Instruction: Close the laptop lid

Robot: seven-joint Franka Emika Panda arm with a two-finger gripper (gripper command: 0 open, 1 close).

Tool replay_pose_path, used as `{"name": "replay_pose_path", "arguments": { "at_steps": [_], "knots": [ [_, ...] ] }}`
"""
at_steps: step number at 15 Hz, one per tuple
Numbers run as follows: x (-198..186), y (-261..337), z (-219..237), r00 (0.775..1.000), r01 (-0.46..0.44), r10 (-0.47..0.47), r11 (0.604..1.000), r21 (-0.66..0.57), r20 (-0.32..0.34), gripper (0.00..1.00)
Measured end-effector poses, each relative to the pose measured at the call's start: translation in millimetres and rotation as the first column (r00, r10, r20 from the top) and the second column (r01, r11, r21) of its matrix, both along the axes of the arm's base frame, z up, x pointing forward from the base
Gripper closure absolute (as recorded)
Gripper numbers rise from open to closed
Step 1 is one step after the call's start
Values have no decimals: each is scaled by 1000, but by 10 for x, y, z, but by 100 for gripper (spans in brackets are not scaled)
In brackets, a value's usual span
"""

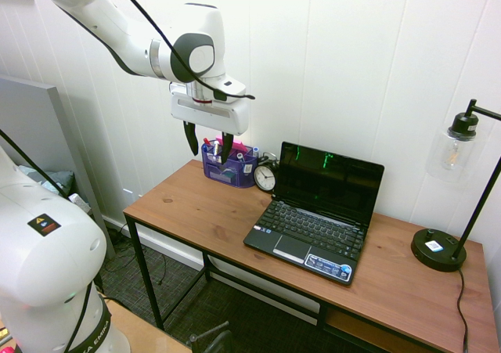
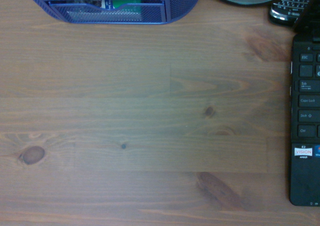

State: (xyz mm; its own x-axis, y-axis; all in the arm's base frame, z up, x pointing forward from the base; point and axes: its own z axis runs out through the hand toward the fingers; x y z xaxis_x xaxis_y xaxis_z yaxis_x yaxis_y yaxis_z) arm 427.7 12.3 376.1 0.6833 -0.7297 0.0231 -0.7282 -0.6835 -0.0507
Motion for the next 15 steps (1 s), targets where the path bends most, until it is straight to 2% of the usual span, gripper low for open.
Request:
{"name": "replay_pose_path", "arguments": {
  "at_steps": [3, 8, 15],
  "knots": [
    [10, 11, 8, 1000, 29, -29, 999, -23, 8, 0],
    [203, -171, 226, 992, 87, -81, 995, -50, 101, 0],
    [1141, -717, 499, 971, 151, -136, 987, -60, 199, 0]
  ]
}}
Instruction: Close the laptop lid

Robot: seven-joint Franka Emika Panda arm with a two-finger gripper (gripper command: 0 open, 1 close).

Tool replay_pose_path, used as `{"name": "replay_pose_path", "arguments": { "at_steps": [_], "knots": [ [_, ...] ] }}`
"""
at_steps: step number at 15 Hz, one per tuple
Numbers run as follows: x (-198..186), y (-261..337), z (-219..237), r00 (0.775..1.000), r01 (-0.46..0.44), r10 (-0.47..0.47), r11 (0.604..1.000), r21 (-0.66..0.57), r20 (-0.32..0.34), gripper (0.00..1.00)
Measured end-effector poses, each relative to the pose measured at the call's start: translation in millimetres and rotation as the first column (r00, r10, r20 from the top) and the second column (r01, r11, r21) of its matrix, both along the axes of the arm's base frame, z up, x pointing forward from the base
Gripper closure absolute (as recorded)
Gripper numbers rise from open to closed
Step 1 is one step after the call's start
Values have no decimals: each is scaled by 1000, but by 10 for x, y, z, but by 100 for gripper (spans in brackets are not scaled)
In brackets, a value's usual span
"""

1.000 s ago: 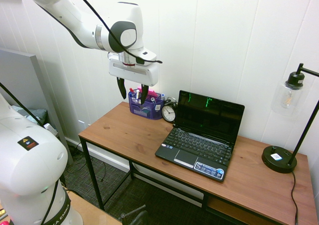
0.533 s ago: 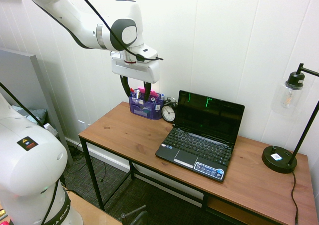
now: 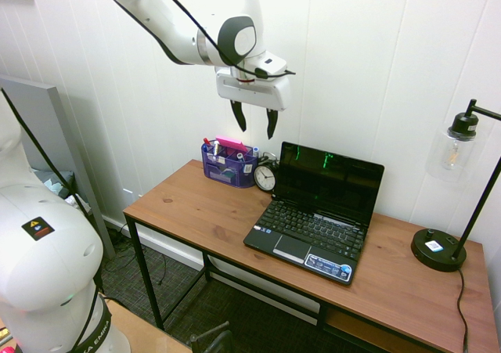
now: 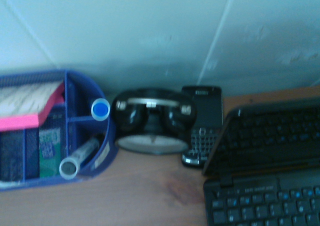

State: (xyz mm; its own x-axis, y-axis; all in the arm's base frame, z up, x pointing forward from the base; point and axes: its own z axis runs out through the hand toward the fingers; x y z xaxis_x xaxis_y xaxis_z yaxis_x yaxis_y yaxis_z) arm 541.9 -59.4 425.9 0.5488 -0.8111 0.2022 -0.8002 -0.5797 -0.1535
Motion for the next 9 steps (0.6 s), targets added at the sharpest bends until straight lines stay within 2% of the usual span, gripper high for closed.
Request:
{"name": "replay_pose_path", "arguments": {
  "at_steps": [3, 9],
  "knots": [
    [319, -238, 128, 999, 18, -18, 1000, -8, 28, 0],
    [699, -618, 1, 997, 68, -68, 998, -15, 28, 0]
  ]
}}
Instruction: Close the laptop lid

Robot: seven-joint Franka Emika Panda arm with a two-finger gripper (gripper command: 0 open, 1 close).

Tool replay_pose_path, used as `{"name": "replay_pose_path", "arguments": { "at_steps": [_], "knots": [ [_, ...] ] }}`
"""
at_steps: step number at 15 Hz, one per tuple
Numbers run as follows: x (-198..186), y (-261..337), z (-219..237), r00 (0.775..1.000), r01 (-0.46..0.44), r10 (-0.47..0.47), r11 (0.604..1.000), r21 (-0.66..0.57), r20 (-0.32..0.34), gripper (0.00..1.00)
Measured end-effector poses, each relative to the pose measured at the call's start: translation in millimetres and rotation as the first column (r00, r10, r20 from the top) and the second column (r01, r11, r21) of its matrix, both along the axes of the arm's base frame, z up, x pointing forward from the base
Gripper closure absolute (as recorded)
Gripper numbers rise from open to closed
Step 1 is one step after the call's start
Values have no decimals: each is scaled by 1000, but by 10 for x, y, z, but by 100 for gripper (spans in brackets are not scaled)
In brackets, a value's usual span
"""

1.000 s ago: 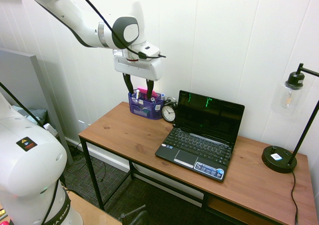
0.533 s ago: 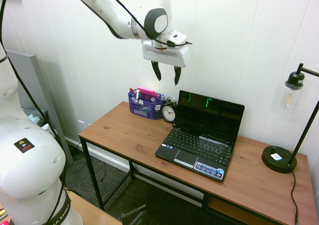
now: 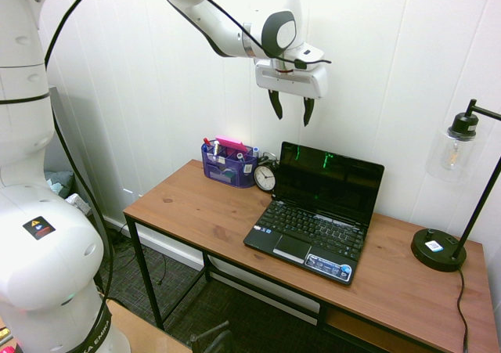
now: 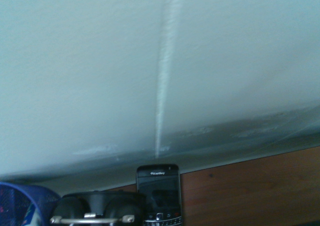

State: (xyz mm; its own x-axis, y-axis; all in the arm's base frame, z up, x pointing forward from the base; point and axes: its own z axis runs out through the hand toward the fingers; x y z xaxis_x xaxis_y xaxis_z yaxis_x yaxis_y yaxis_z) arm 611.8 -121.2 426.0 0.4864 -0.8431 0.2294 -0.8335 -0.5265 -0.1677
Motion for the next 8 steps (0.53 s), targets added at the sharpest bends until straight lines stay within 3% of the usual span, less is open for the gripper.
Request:
{"name": "replay_pose_path", "arguments": {
  "at_steps": [8],
  "knots": [
    [195, -541, -322, 998, 52, -52, 999, 9, -21, 0]
  ]
}}
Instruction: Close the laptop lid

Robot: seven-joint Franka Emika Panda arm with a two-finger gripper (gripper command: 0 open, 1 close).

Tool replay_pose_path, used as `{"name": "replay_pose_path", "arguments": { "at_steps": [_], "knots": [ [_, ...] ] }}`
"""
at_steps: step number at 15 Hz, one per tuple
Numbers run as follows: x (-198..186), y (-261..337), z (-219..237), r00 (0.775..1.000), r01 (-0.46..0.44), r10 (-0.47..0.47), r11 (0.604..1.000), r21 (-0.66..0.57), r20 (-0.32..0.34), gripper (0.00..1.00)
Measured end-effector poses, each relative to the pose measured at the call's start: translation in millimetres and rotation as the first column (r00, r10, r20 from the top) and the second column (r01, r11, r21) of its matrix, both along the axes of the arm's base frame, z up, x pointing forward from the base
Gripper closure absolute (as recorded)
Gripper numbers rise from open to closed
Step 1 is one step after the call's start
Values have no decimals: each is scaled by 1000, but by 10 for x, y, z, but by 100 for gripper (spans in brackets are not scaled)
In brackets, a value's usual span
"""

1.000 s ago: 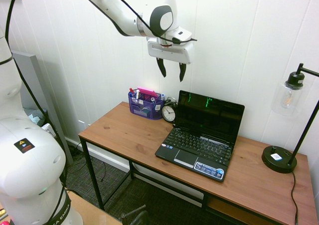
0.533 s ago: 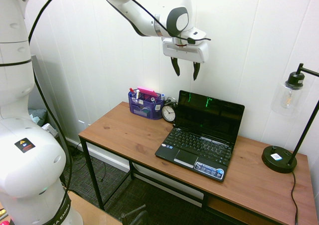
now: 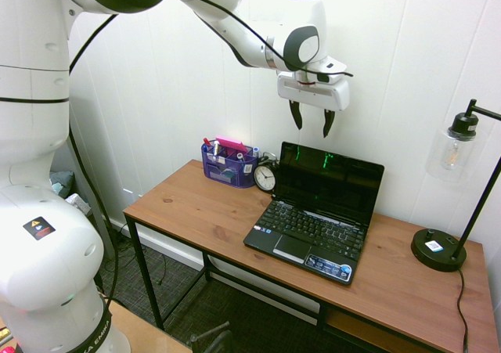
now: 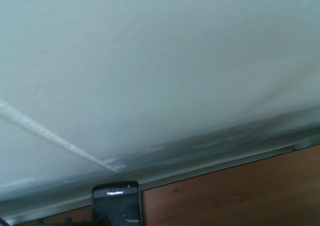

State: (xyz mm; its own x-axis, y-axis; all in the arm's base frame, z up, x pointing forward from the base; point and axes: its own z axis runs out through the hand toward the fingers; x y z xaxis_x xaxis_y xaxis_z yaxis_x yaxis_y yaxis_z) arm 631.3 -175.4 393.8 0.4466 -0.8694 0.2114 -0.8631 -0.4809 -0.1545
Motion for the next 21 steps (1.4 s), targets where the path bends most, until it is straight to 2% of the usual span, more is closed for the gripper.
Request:
{"name": "replay_pose_path", "arguments": {
  "at_steps": [5, 6, 21],
  "knots": [
    [111, -241, -221, 1000, 26, -26, 1000, 11, -12, 0],
    [127, -273, -254, 999, 31, -31, 999, 12, -15, 100],
    [22, -564, -598, 998, 38, -35, 997, 63, -50, 100]
  ]
}}
